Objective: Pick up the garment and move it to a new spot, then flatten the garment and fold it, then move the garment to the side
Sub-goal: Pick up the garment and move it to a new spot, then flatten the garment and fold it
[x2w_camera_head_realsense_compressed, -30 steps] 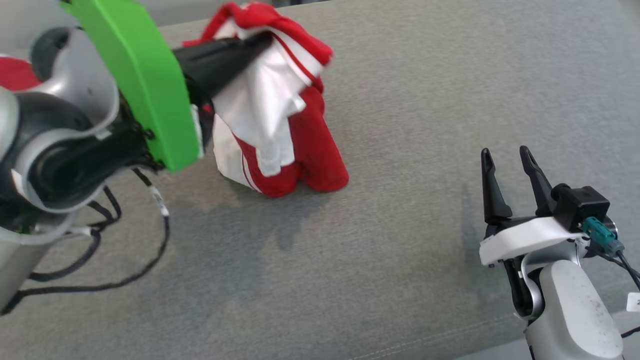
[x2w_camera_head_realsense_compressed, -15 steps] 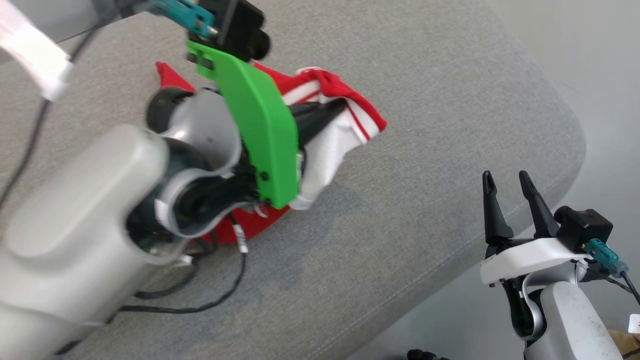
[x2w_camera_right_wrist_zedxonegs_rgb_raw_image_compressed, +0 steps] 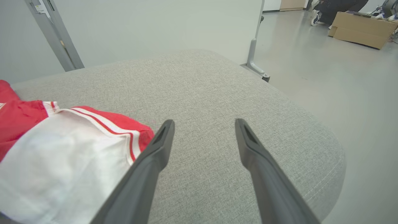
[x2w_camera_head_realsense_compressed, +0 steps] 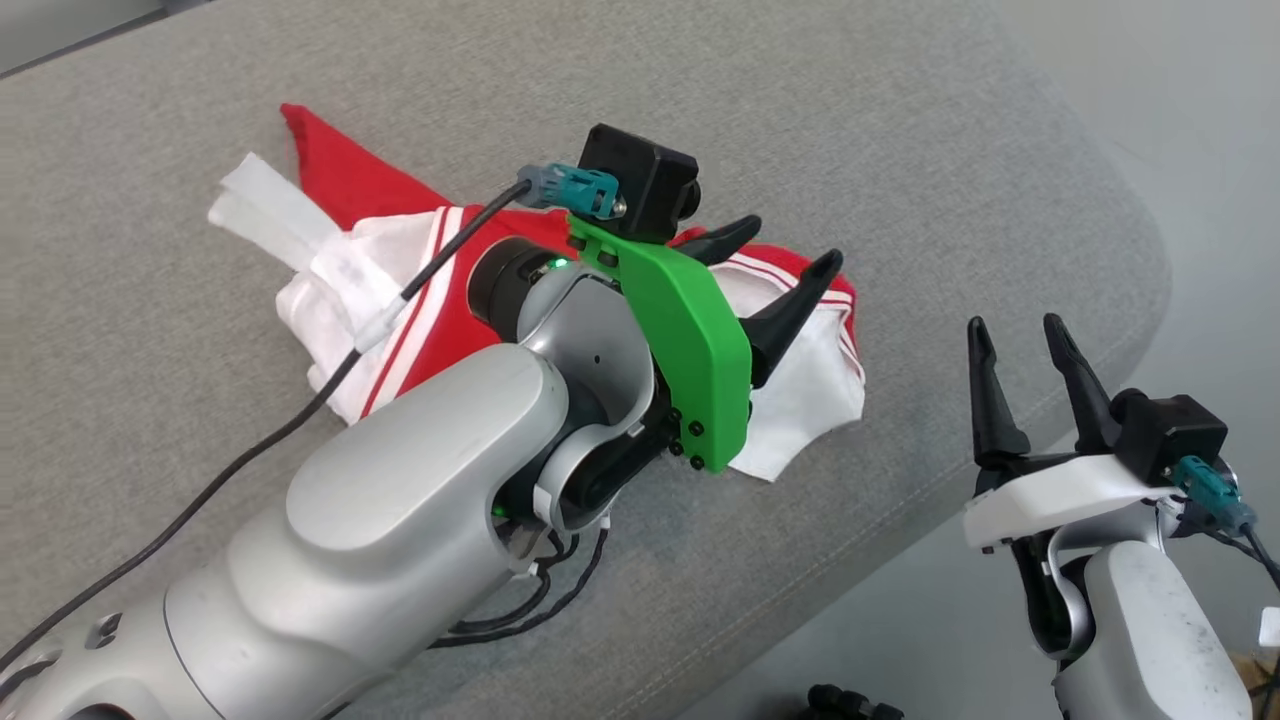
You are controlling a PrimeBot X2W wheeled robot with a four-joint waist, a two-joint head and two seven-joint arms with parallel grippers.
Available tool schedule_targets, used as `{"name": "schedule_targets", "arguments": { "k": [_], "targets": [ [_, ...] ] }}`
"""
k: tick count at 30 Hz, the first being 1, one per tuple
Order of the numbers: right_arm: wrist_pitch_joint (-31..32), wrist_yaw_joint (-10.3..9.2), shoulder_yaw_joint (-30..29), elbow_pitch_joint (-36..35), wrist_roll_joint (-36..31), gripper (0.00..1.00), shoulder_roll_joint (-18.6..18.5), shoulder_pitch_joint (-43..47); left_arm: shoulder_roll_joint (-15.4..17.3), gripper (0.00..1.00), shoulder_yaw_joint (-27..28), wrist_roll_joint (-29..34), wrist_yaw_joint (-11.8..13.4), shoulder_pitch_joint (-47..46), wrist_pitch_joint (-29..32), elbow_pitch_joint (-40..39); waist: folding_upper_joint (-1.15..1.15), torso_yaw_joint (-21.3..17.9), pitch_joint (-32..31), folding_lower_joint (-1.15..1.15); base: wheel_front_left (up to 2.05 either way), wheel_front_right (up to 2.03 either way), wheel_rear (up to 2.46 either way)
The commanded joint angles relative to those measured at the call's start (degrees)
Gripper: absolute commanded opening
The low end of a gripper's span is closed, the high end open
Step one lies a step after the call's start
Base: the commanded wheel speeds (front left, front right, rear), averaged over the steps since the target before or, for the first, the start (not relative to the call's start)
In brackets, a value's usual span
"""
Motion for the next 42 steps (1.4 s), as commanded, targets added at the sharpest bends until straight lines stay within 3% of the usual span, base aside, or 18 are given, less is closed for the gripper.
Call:
{"name": "schedule_targets", "arguments": {
  "k": [1, 5, 11, 17, 31, 38, 39, 40, 42],
  "targets": [
    [-0.18, -0.02, -1.07, 0.10, -1.31, 1.00, -0.16, 0.18, 0.05, 1.00, -0.04, 1.57, -0.59, -0.22, -1.76, -0.56, 0.00, 4.91, -2.15, 0.00, 0.00, 0.00, 0.00],
    [-0.18, -0.02, -3.74, -0.13, -4.00, 1.00, -0.17, 1.29, 2.29, 1.00, 0.64, 3.53, -1.21, 1.16, -5.23, -3.78, 0.00, 9.85, -4.05, 0.00, 0.00, 0.00, 0.00],
    [-0.18, -0.02, -6.18, -0.59, -7.22, 1.00, -0.16, 2.71, 7.92, 1.00, 2.33, 3.74, 0.73, 6.40, -8.68, -6.44, 0.00, 15.97, -5.96, 0.00, 0.00, 0.00, 0.00],
    [-0.18, -0.03, -6.27, -1.07, -9.75, 1.00, -0.17, 2.23, 10.29, 1.00, 2.90, 1.44, 0.53, 10.82, -9.66, -1.10, 0.00, 20.31, -5.17, 0.00, 0.00, 0.00, 0.00],
    [-0.18, -0.03, -5.05, -1.08, -10.02, 1.00, -0.17, 1.39, 7.39, 1.00, -0.25, -1.25, -5.42, 12.55, -7.36, 8.45, 0.00, 19.57, -2.40, 0.00, 0.00, 0.00, 0.00],
    [-0.18, -0.02, -5.04, -1.36, -9.50, 1.00, -0.16, 1.62, 8.03, 1.00, -1.13, -0.38, -5.25, 12.23, -6.55, 11.56, 0.00, 17.76, -2.06, 0.00, 0.00, 0.00, 0.00],
    [-0.18, -0.02, -5.06, -1.32, -9.47, 1.00, -0.16, 1.56, 8.00, 0.55, -1.14, -0.36, -5.35, 12.29, -6.71, 12.03, 0.00, 17.49, -2.11, 0.00, 0.00, 0.00, 0.00],
    [-0.18, -0.03, -5.10, -1.32, -9.43, 1.00, -0.17, 1.56, 7.87, 0.02, -1.15, -0.40, -5.59, 12.42, -6.90, 12.29, 0.00, 17.26, -2.17, 0.00, 0.00, 0.00, 0.00],
    [-0.18, -0.03, -5.26, -1.37, -9.42, 1.00, -0.16, 1.66, 7.91, 0.00, -1.72, 0.00, -6.47, 12.21, -6.78, 12.37, 0.00, 16.85, -2.33, 0.00, 0.00, 0.00, 0.00]
  ]
}}
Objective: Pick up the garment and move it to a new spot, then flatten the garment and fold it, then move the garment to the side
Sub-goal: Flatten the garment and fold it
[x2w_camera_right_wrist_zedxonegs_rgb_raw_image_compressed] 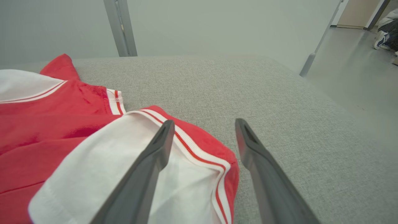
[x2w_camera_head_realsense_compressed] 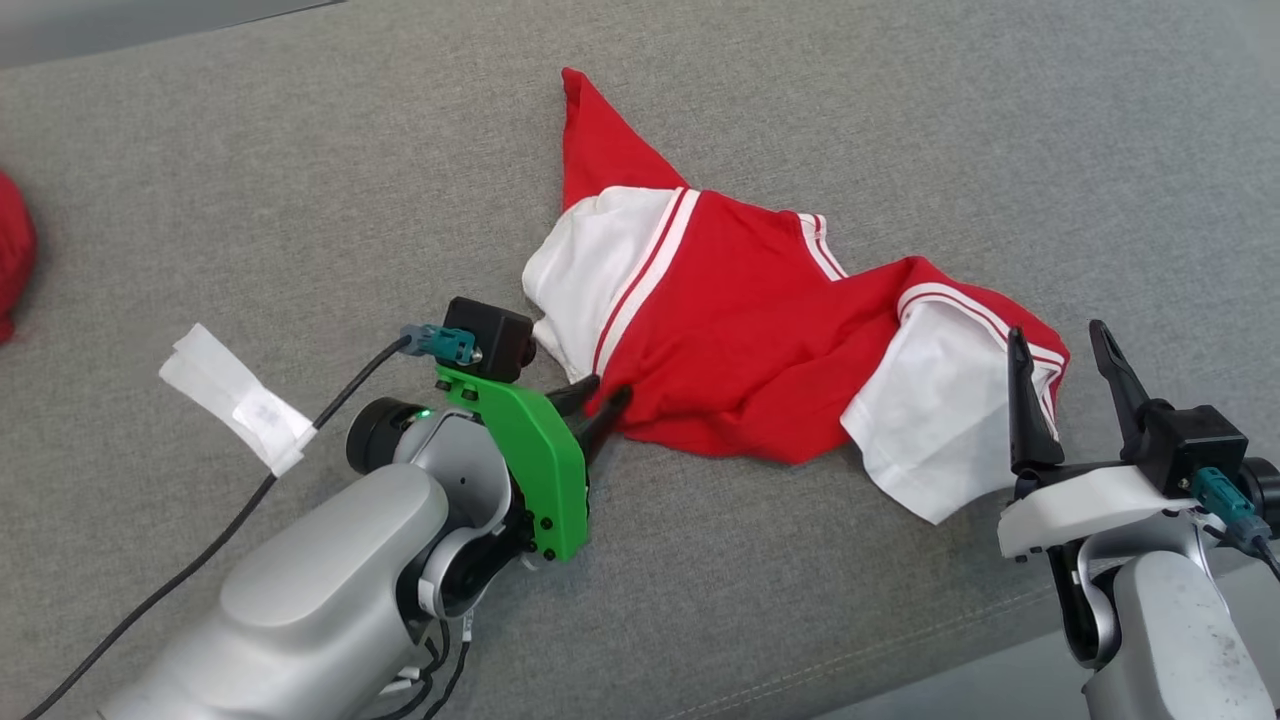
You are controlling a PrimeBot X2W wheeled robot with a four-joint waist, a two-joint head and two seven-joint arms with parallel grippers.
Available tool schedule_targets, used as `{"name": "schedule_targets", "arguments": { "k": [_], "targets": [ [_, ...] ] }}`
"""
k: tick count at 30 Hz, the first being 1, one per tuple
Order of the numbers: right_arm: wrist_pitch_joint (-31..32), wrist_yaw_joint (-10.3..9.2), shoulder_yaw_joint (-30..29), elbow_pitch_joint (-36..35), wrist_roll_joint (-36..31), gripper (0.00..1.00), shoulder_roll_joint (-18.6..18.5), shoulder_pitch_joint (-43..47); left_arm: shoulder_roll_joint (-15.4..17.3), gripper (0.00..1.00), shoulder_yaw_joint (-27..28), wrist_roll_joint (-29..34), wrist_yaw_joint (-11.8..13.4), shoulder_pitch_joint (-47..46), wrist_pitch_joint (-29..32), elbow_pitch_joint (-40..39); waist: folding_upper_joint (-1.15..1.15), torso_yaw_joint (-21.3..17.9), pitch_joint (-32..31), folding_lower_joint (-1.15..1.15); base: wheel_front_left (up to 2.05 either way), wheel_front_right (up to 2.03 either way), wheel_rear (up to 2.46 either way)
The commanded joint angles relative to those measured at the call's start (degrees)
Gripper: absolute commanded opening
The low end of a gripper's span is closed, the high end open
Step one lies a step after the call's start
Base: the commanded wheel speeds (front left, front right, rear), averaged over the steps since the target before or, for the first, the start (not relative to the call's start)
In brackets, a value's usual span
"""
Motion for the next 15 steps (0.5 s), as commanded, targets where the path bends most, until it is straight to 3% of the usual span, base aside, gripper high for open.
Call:
{"name": "schedule_targets", "arguments": {
  "k": [1, 10, 15],
  "targets": [
    [-0.18, -0.04, -0.17, -0.16, 0.12, 1.00, -0.19, 0.26, 0.39, 0.00, -0.03, 0.63, -0.40, -0.16, -0.28, -0.18, 0.00, -0.50, -0.29, 0.00, 0.00, 0.00, 0.00],
    [-0.18, -0.03, 0.08, 0.24, 0.90, 1.00, -0.19, 1.18, 1.50, 0.00, 1.03, 6.46, 2.21, -4.91, -3.89, -10.71, 0.00, -2.06, -1.74, 0.00, 0.00, 0.00, 0.00],
    [-0.18, -0.04, 3.07, 0.59, 2.76, 1.00, -0.19, -0.28, 0.36, 0.00, 1.53, 8.38, 4.57, -9.90, -1.72, -15.72, 0.00, -6.69, -1.45, 0.00, 0.00, 0.00, 0.00]
  ]
}}
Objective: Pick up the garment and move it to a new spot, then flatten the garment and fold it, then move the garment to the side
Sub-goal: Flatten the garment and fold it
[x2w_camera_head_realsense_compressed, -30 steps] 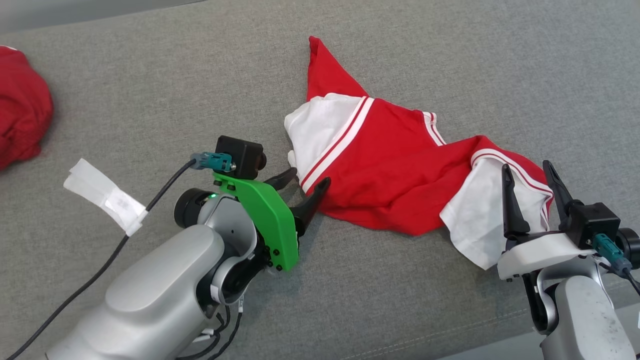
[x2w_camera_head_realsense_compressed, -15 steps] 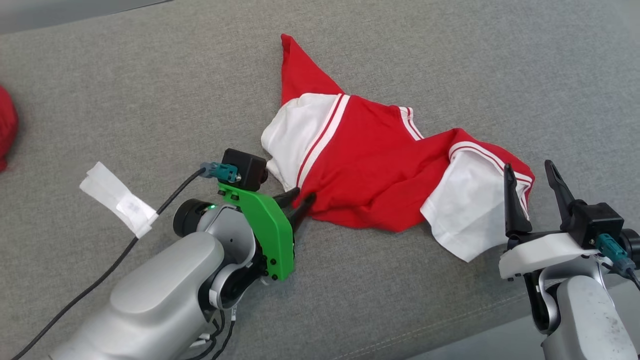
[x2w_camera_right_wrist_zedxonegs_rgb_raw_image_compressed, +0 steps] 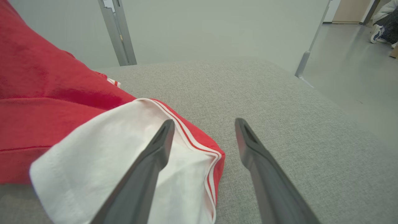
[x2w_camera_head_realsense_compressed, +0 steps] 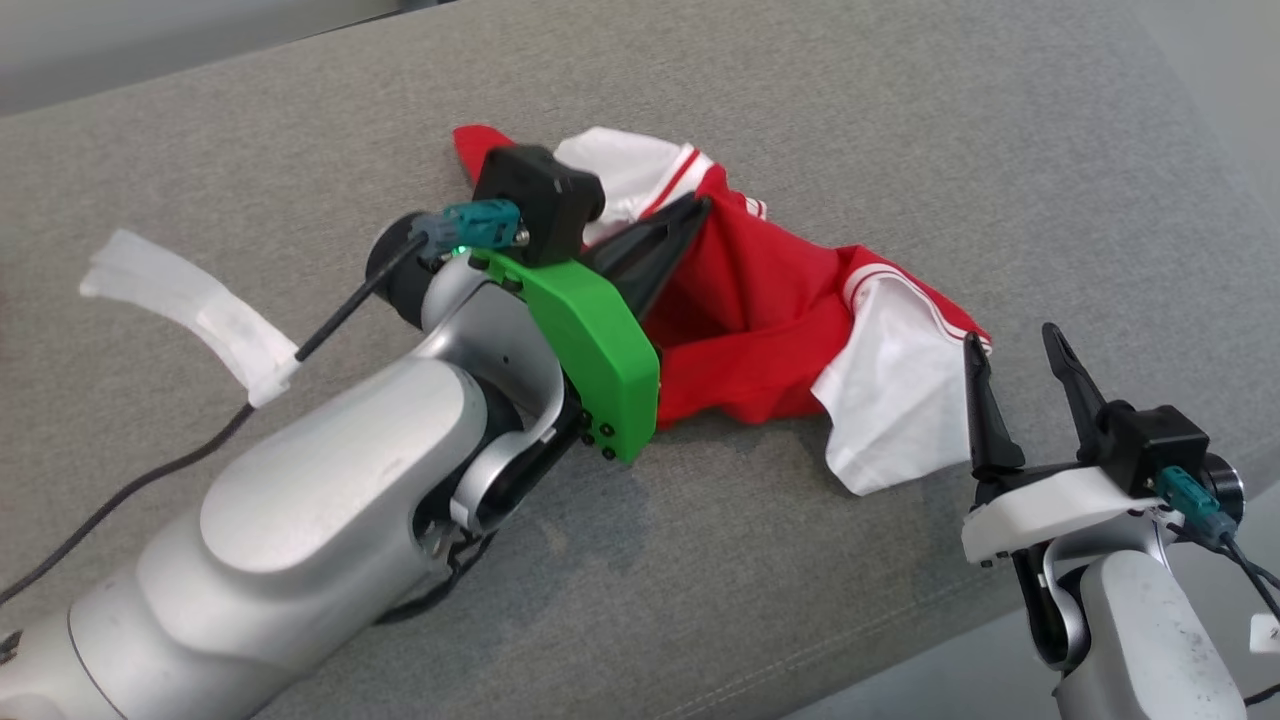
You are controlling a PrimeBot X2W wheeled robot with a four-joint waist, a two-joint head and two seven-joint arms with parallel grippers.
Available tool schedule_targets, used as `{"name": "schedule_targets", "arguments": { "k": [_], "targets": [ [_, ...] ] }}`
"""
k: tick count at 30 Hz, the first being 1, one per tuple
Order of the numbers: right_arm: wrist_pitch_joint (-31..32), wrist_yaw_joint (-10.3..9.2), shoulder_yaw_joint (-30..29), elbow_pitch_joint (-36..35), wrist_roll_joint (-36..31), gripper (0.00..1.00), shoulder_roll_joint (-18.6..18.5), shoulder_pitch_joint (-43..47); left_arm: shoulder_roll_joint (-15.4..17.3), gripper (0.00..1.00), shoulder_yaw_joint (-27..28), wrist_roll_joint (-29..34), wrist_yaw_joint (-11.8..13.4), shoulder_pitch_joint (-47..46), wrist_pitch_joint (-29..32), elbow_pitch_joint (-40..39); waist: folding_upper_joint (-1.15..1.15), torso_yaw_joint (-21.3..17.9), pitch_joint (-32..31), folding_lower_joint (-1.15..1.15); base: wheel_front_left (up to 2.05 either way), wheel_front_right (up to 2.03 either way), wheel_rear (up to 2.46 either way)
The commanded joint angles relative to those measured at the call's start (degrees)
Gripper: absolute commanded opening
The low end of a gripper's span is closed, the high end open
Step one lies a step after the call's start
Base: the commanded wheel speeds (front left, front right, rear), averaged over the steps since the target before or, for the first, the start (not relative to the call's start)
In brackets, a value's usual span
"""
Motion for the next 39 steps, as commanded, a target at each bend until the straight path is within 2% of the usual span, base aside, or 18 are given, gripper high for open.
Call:
{"name": "schedule_targets", "arguments": {
  "k": [1, 4, 7, 9, 13, 15, 16, 20, 25, 29, 32, 36, 39],
  "targets": [
    [-0.18, -0.03, 0.96, -0.09, 1.20, 1.00, -0.17, -1.01, -0.25, 0.00, 0.43, 1.31, 0.92, -2.29, 0.11, 0.81, 0.00, -4.50, 0.53, 0.00, 0.00, 0.00, 0.00],
    [-0.18, -0.04, 3.08, -0.23, 3.05, 1.00, -0.20, -1.32, -0.70, 0.00, 0.91, 3.97, 1.71, -5.88, -0.52, 4.34, 0.00, -9.65, 1.54, 0.00, 0.00, 0.00, 0.00],
    [-0.18, -0.04, 3.36, -0.18, 5.12, 1.00, -0.15, 0.46, -0.65, 0.00, 0.01, 6.95, 1.20, -9.58, -0.34, 11.22, 0.00, -15.20, 3.08, 0.00, 0.00, 0.00, 0.00],
    [-0.18, -0.05, 1.50, -0.51, 5.66, 1.00, -0.18, 1.93, -2.17, 0.00, -0.37, 8.23, -0.75, -11.53, -2.13, 14.41, 0.00, -15.69, 4.14, 0.00, 0.00, 0.00, 0.00],
    [-0.18, -0.04, -0.49, -1.37, 7.16, 1.00, -0.04, 3.57, -4.37, 0.02, -0.17, 10.11, -4.43, -12.76, -9.80, 22.37, 0.00, -15.80, 6.01, 0.00, 0.00, 0.00, 0.00],
    [-0.18, -0.04, -0.73, -1.79, 7.84, 1.00, -0.09, 3.81, -6.05, 0.47, 0.87, 9.99, -6.04, -12.49, -14.81, 25.49, 0.00, -15.68, 6.64, 0.00, 0.00, 0.00, 0.00],
    [-0.18, -0.04, -0.62, -1.72, 7.92, 1.00, -0.10, 3.85, -6.48, 0.98, 0.67, 10.35, -6.73, -12.16, -16.26, 27.09, 0.00, -15.60, 6.77, 0.00, 0.00, 0.00, 0.00],
    [-0.18, -0.04, 1.12, -1.36, 7.35, 1.00, -0.15, 2.25, -6.17, 1.00, 1.18, 8.88, -7.64, -11.03, -16.87, 32.50, 0.00, -15.08, 6.76, 0.00, 0.00, 0.00, 0.00],
    [-0.18, -0.05, -0.51, -1.27, 5.03, 1.00, -0.16, 1.45, -5.70, 1.00, 1.65, 5.89, -7.97, -8.39, -14.38, 31.39, 0.00, -9.50, 5.31, 0.00, 0.00, 0.00, 0.00],
    [-0.18, -0.05, -1.93, -1.18, 3.30, 1.00, -0.22, 1.22, -2.35, 1.00, 3.59, 1.79, -6.68, -2.76, -13.69, 24.94, 0.00, -4.93, 3.34, 0.00, 0.00, 0.00, 0.00],
    [-0.18, -0.05, -3.16, -1.16, 2.01, 1.00, -0.22, 1.84, 1.38, 1.00, 3.76, -0.27, -5.40, 3.10, -13.06, 17.72, 0.00, -1.66, 1.97, 0.00, 0.00, 0.00, 0.00],
    [-0.18, -0.05, -4.29, -1.11, 0.16, 1.00, -0.22, 2.43, 6.65, 1.00, 4.29, -2.65, -2.06, 10.33, -12.62, 7.77, 0.00, 1.86, 0.97, 0.00, 0.00, 0.00, 0.00],
    [-0.19, -0.05, -4.64, -1.09, -0.52, 1.00, -0.21, 2.31, 7.79, 1.00, 3.94, -3.38, -0.76, 13.10, -12.09, 4.24, 0.00, 3.22, 0.73, 0.00, 0.00, 0.00, 0.00]
  ]
}}
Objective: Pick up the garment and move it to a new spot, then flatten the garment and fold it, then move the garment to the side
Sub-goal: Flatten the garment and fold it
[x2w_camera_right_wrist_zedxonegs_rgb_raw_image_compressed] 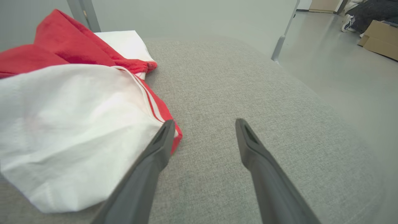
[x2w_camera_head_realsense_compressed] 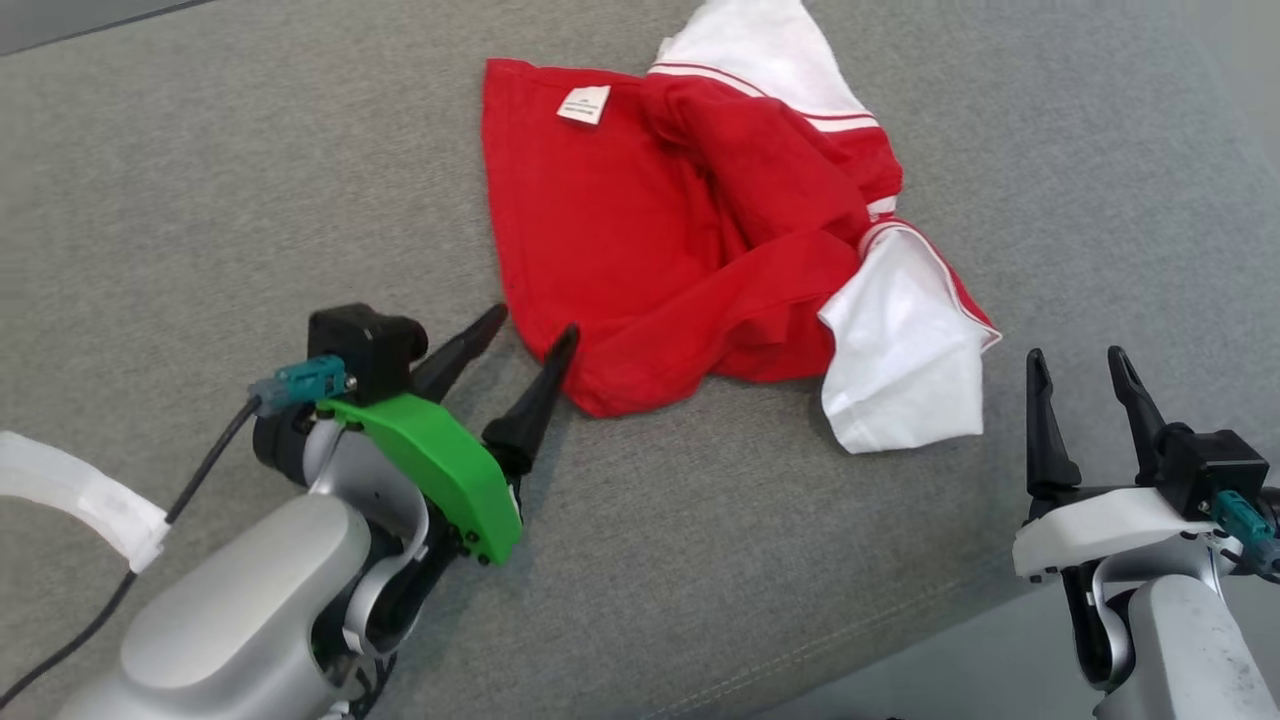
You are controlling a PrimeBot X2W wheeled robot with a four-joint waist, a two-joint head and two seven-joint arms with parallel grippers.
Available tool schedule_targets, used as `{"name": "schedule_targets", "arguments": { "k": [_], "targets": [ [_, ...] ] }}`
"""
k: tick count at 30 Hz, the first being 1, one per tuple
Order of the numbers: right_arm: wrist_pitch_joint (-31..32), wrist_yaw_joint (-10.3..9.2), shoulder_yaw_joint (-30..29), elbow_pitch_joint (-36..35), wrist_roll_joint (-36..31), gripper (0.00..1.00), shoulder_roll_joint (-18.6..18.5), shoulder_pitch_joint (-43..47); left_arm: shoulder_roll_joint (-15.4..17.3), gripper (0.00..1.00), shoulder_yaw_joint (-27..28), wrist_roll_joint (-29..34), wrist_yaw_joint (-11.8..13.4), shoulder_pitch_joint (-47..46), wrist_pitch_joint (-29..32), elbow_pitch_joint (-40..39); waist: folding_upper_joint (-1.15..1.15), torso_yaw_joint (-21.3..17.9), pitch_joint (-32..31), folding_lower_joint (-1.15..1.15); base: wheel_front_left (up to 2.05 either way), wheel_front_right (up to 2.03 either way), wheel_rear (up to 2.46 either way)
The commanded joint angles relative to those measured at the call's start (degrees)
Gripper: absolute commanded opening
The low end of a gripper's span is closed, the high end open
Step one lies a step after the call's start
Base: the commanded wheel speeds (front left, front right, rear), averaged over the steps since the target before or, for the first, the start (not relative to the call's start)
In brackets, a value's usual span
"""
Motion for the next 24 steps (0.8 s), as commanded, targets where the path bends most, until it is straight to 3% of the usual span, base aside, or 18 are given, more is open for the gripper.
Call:
{"name": "schedule_targets", "arguments": {
  "k": [1, 9, 24],
  "targets": [
    [-0.19, -0.08, -0.01, 0.03, -0.28, 1.00, -0.23, 0.14, -0.09, 1.00, -0.30, -0.64, 0.44, 1.47, 0.36, -0.67, 0.00, 5.77, -3.53, 0.00, 0.00, 0.00, 0.00],
    [-0.19, -0.08, 1.02, 0.21, -1.53, 1.00, -0.23, -1.48, -2.66, 1.00, -3.01, -3.55, -0.82, 3.35, 4.22, 0.82, 0.00, 6.45, -3.18, 0.00, 0.00, 0.00, 0.00],
    [-0.19, -0.08, 1.32, -0.06, 0.53, 1.00, -0.20, -0.75, -5.46, 1.00, -5.50, -2.66, -2.84, 0.26, 7.12, 8.98, 0.00, 1.13, -1.09, 0.00, 0.00, 0.00, 0.00]
  ]
}}
